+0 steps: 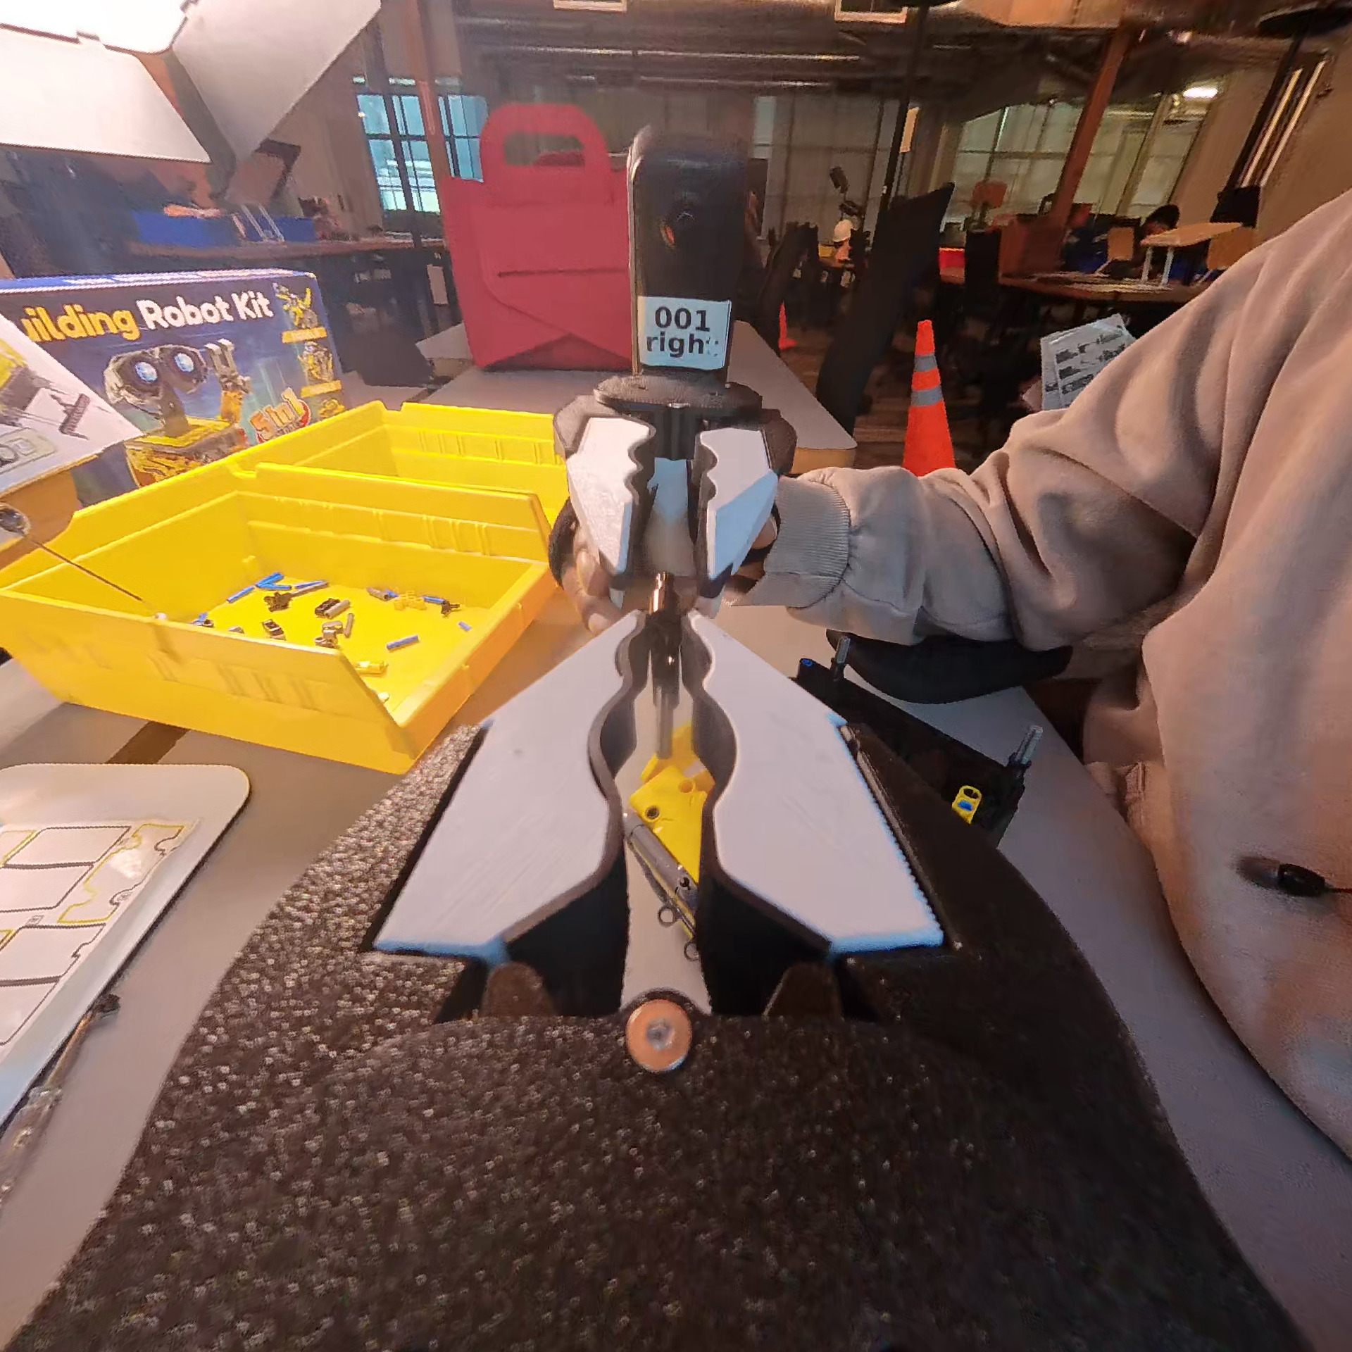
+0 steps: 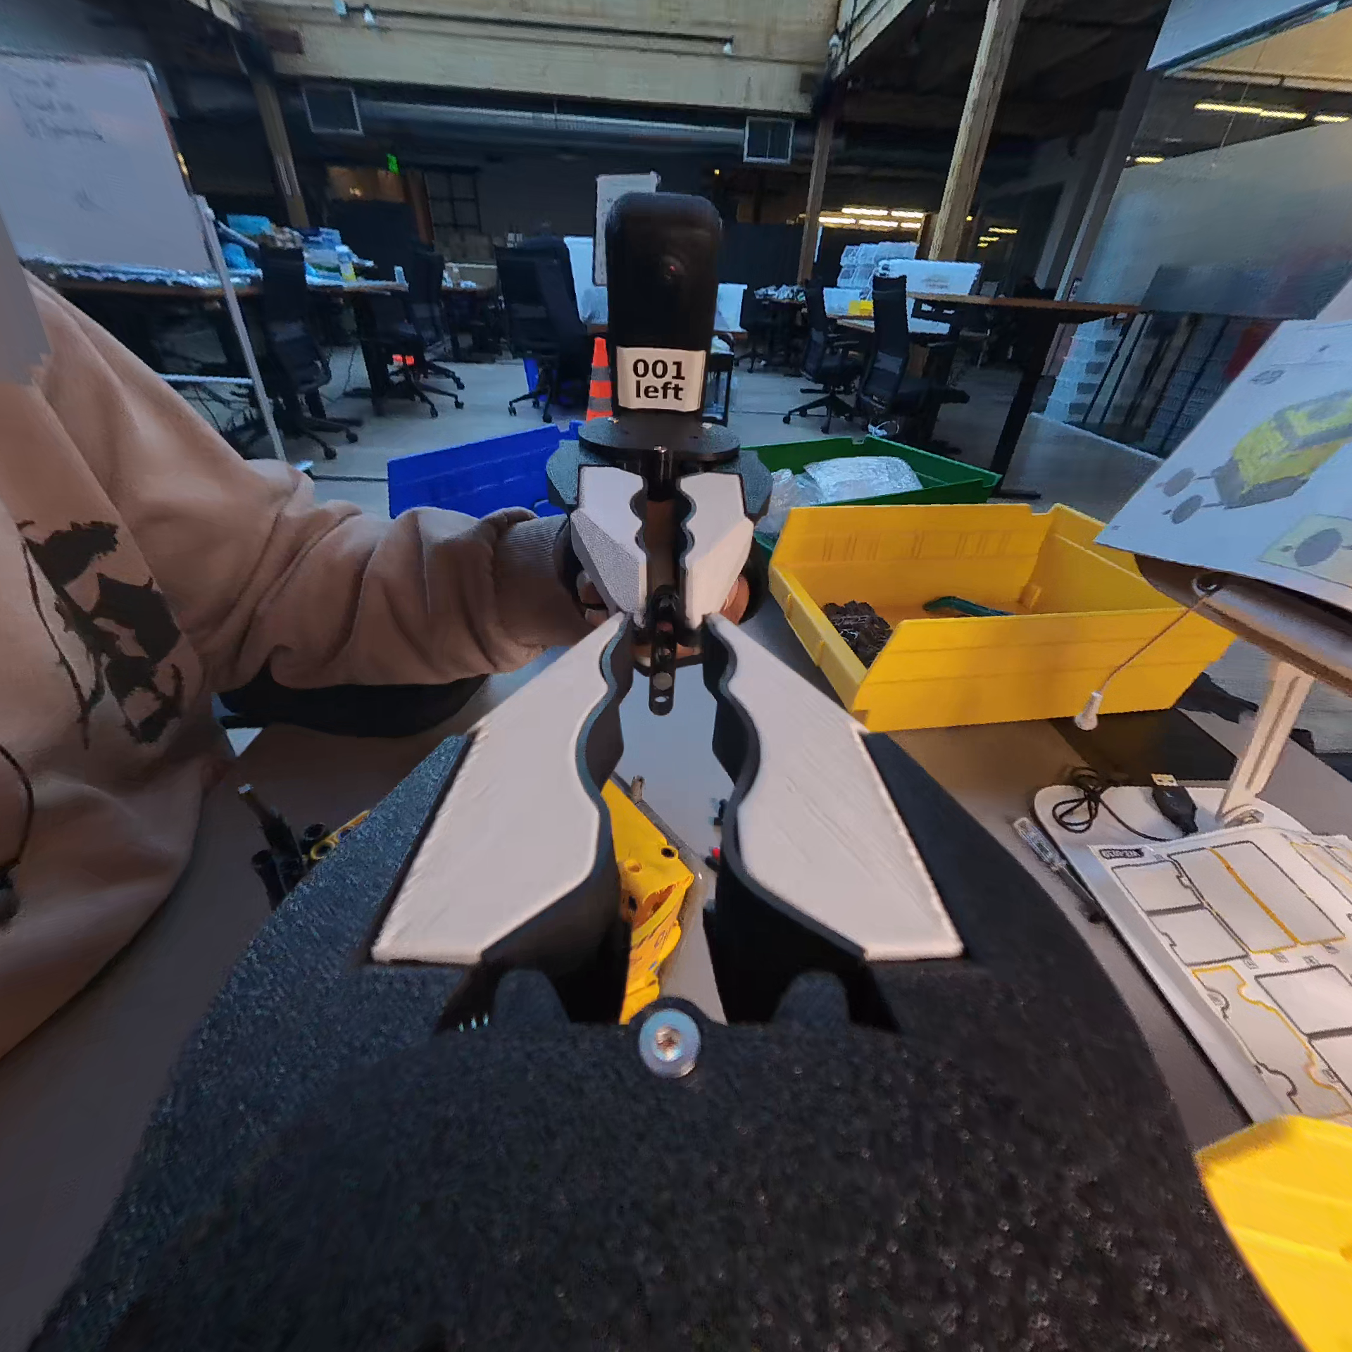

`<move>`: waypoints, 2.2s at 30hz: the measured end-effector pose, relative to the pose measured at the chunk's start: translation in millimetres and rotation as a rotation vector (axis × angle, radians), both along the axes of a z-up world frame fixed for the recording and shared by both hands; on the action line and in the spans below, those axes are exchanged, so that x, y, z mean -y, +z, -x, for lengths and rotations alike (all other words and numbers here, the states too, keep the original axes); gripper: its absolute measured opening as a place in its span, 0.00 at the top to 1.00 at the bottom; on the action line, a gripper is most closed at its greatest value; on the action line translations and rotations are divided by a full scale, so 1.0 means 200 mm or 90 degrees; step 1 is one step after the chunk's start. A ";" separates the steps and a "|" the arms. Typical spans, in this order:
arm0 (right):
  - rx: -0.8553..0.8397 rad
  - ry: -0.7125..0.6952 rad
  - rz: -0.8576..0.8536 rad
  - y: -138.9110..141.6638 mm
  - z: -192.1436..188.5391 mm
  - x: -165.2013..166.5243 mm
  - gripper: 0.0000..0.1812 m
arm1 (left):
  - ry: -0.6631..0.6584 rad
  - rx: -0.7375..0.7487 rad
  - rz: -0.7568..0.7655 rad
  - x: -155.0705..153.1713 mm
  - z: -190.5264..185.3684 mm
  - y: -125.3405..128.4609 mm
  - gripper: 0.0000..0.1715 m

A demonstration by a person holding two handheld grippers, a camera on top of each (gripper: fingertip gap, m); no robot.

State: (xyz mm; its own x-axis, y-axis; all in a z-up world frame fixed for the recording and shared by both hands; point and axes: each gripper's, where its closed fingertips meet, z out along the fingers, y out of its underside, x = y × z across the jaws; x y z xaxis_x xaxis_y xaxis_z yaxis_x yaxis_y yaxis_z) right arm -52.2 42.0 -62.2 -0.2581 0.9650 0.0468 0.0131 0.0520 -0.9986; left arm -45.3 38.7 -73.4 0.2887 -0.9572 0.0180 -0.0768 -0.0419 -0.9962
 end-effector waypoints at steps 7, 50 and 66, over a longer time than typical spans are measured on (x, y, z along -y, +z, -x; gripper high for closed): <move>0.007 0.014 0.013 -0.03 0.02 0.02 0.98 | -0.007 -0.010 0.007 0.00 -0.03 -0.04 0.96; 0.302 -0.131 -0.036 -0.75 0.26 -0.41 0.99 | 0.198 0.299 0.076 -0.29 0.57 0.17 0.96; 0.221 -0.136 -0.025 -0.60 0.28 -0.38 0.83 | 0.245 0.284 0.080 -0.21 0.94 0.26 0.96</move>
State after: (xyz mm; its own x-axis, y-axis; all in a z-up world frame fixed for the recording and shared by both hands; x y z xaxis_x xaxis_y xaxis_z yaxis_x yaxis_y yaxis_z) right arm -108.0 118.1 -182.0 -0.0587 0.9978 0.0303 0.3638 0.0497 -0.9301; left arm -233.2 80.6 -22.2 0.5523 -0.7685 0.3231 0.3911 -0.1034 -0.9145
